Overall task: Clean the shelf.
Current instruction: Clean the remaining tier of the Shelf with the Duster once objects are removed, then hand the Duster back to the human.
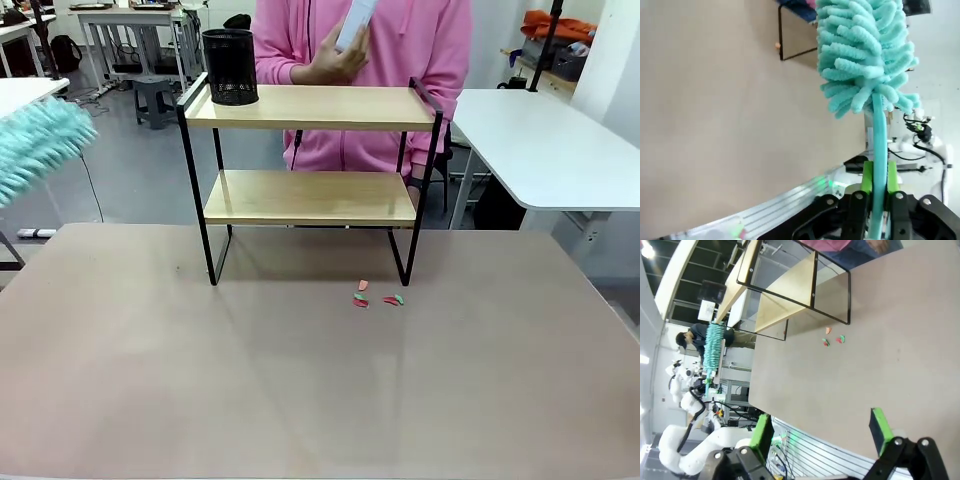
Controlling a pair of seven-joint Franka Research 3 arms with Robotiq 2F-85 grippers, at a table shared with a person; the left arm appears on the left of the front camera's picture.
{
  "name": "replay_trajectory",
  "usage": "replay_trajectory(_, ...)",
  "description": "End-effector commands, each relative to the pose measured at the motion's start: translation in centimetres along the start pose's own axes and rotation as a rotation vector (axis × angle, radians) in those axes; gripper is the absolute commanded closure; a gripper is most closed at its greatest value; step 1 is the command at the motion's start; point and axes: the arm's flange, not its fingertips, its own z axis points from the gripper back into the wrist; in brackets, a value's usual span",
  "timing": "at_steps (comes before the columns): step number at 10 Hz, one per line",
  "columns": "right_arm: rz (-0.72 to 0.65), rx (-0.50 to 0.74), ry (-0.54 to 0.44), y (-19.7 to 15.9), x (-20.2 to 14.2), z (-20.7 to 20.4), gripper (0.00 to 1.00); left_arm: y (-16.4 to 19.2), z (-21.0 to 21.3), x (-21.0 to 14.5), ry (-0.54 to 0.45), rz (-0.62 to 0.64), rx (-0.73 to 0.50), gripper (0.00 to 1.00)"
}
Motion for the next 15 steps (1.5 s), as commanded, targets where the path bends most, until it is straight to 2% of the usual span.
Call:
replay_trajectory(1, 0.025, 0.025, -0.012, 0.0, 0.0, -0.1, 0.00, 0.7, -6.5, -0.6, 0.100, 0.173, 0.054, 0.88)
replay_trajectory(2, 0.025, 0.025, -0.012, 0.0, 0.0, -0.1, 0.00, 0.0, 0.0, 0.0, 0.000, 0.000, 0.000, 0.88)
replay_trajectory(14, 0.000, 0.000, 0.000, 0.0, 0.0, 0.0, 0.00, 0.1, 0.0, 0.2, -0.005, 0.021, 0.012, 0.88)
replay_trajectory(15, 0.035, -0.001, -0.084, 0.7, 1.1, 1.6, 0.00, -2.4, 0.6, 0.7, -0.027, -0.083, -0.085, 0.88)
